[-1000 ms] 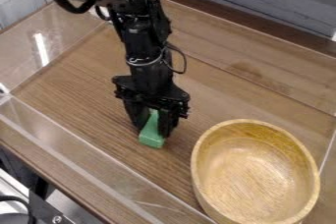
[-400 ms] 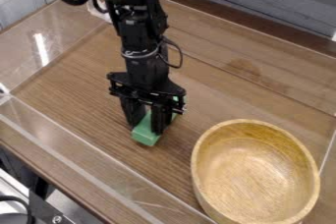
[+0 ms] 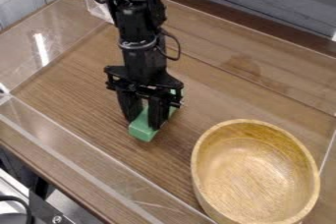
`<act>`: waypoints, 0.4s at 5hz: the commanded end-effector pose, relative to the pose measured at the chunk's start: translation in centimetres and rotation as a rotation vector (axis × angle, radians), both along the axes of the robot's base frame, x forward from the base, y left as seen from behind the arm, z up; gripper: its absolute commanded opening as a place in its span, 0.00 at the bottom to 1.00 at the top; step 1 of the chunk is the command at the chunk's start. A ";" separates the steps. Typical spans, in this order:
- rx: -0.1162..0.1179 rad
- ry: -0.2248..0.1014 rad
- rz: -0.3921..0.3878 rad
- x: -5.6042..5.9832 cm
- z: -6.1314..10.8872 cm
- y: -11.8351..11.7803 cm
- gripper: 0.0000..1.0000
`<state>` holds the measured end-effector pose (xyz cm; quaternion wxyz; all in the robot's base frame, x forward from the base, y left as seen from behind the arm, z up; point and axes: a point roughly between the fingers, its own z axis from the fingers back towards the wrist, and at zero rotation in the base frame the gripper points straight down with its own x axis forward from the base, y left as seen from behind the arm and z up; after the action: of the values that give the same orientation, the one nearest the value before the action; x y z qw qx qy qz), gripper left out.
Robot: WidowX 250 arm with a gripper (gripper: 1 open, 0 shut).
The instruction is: Put the green block in the brown bowl
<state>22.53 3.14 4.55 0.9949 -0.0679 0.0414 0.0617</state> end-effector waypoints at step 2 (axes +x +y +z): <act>0.006 -0.068 0.003 1.1 2.6 0.8 0.00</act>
<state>22.67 3.46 5.52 0.9944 -0.0724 0.0436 0.0642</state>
